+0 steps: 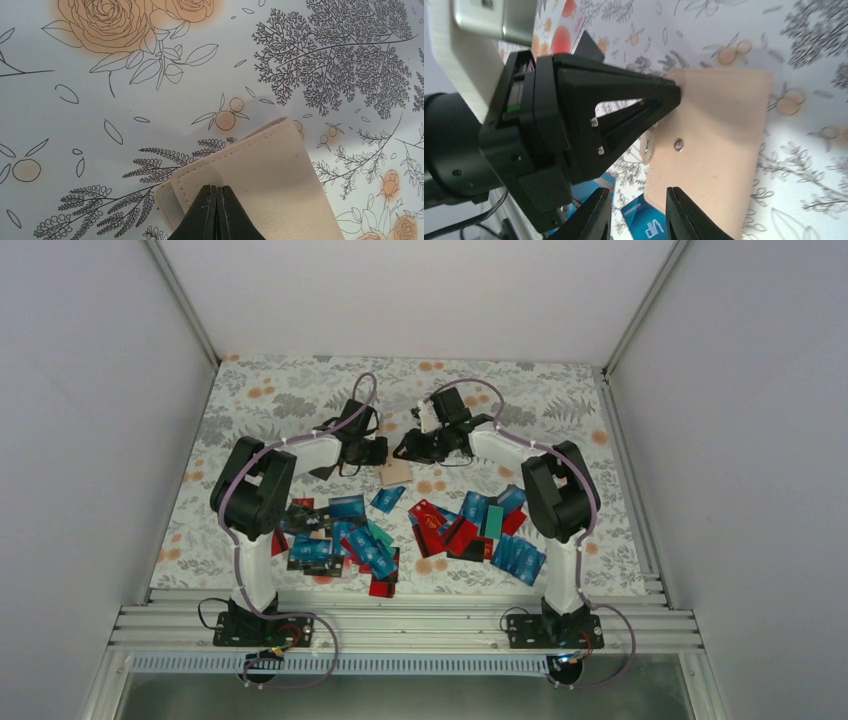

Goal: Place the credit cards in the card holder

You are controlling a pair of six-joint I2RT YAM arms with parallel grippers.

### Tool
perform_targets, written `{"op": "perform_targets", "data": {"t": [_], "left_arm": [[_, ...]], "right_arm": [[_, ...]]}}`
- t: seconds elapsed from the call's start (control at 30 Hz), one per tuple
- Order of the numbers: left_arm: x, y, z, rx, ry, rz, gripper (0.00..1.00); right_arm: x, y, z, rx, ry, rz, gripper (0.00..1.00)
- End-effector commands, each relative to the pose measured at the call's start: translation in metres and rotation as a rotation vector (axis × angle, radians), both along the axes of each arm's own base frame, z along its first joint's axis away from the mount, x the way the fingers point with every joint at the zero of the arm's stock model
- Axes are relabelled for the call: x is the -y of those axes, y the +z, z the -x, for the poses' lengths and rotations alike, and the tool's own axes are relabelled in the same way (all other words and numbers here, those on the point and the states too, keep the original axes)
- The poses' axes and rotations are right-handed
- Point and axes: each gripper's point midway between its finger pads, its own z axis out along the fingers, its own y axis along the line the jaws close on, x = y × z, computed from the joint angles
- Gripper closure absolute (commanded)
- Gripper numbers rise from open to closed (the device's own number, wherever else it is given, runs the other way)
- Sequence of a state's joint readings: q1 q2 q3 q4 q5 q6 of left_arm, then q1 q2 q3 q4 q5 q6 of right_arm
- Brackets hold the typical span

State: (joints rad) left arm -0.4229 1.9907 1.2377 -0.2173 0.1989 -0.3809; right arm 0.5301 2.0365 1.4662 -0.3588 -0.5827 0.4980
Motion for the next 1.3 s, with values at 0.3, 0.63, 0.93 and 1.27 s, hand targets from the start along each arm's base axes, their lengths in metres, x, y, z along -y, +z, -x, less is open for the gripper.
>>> {"op": "perform_targets", "data": {"t": [0.3, 0.63, 0.93, 1.27], "left_arm": [[-0.006, -0.020, 0.019, -0.083, -0.002, -0.008, 0.98], [-0.005, -0.021, 0.021, -0.086, -0.007, -0.002, 0.98], [-0.004, -0.022, 0.022, -0.090, -0.013, 0.001, 0.98], [-0.004, -0.023, 0.022, -0.091, -0.015, 0.002, 0.98]], "right_arm": [[-0.022, -0.026, 0.018, -0.138, 0.074, -0.121, 0.72], [-0.024, -0.040, 0.010, -0.153, 0.052, -0.108, 0.75], [-0.028, -0.045, 0.003, -0.155, 0.042, -0.109, 0.77], [-0.033, -0.040, -0.003, -0.147, 0.046, -0.118, 0.79]]}}
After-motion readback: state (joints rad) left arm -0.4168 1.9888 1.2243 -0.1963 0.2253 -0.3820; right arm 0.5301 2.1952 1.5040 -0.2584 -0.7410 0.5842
